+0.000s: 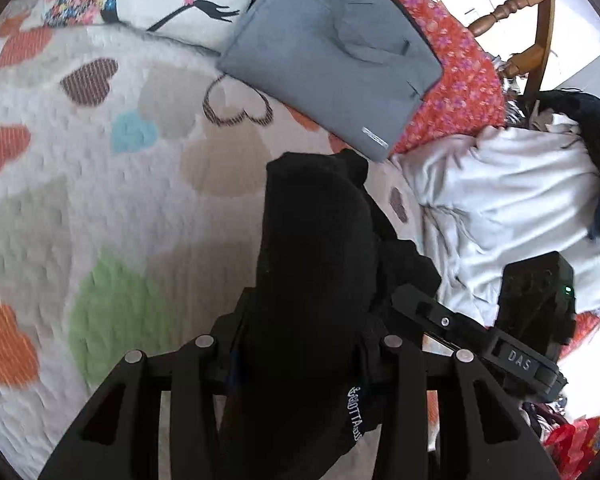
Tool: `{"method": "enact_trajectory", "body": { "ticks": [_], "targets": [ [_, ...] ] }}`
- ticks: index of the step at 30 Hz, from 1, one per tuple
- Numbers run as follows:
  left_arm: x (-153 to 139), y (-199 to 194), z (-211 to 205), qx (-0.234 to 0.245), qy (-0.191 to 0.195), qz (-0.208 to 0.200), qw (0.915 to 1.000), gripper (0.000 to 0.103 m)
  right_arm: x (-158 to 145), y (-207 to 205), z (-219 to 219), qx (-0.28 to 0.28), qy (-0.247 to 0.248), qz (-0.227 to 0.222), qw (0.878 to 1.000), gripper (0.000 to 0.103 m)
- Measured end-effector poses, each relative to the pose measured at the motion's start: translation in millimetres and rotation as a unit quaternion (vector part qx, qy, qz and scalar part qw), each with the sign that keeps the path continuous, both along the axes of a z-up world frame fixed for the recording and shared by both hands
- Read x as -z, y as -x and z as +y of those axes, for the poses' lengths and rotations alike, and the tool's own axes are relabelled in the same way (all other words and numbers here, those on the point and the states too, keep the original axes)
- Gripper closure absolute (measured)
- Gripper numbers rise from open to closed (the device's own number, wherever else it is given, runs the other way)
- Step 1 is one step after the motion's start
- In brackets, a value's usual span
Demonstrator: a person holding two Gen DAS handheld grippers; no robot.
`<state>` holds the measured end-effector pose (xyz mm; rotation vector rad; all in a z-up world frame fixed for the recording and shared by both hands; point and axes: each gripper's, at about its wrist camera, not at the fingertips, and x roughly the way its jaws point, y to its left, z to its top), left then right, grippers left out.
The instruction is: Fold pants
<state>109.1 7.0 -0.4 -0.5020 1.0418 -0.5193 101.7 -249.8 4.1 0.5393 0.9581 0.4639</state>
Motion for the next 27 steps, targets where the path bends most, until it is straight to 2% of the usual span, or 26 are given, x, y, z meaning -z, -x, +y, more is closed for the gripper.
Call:
{"method": "enact_trajectory", "body": {
  "ticks": [4, 6, 8, 11, 15, 17, 20, 24, 25, 27],
  "targets": [
    [14.3, -32.3, -4.8, -0.01, -0.029, 0.009, 0.9995, 0.063, 16.7, -29.4, 5.2, 0.008, 0.017, 0.005, 1.0, 0.073],
    [29.1, -50.5, -5.3, -0.025, -0.055, 0.017, 0.9981, 0.063, 32.6, -43.3, 2.3, 0.019, 0.02, 0.02, 0.999, 0.073],
    [44.8, -63.0, -2.6, -0.038, -0.075, 0.029, 0.996, 0.062, 47.0, -57.7, 3.1, 0.029, 0.045, 0.031, 0.998, 0.073],
    [59.2, -68.5, 0.1, -0.037, -0.066, 0.04, 0.9964, 0.061, 60.4, -67.6, 3.2, 0.031, 0.057, 0.04, 0.997, 0.073],
    [58.1, -67.3, 8.6, -0.035, -0.037, 0.04, 0.9979, 0.058, 63.0, -69.3, -0.1, 0.022, 0.048, 0.042, 0.998, 0.071],
    [58.4, -65.6, 16.1, -0.031, -0.016, 0.046, 0.9983, 0.057, 67.2, -69.4, -6.6, 0.027, 0.032, 0.053, 0.998, 0.062],
    [52.7, -58.7, 21.3, -0.024, -0.006, 0.037, 0.999, 0.056, 74.6, -68.0, -17.3, 0.044, 0.007, 0.072, 0.996, 0.049],
    [53.4, -56.5, 19.9, -0.01, -0.01, 0.039, 0.9992, 0.047, 78.6, -68.3, -16.7, 0.045, -0.023, 0.081, 0.995, 0.046],
    [57.5, -57.5, 18.6, -0.007, -0.008, 0.047, 0.9988, 0.043, 80.6, -68.9, -14.2, 0.045, -0.028, 0.083, 0.995, 0.042],
    [64.7, -57.9, 15.4, -0.008, -0.002, 0.059, 0.9982, 0.041, 85.7, -70.4, -6.5, 0.045, -0.038, 0.086, 0.995, 0.038]
  ]
}}
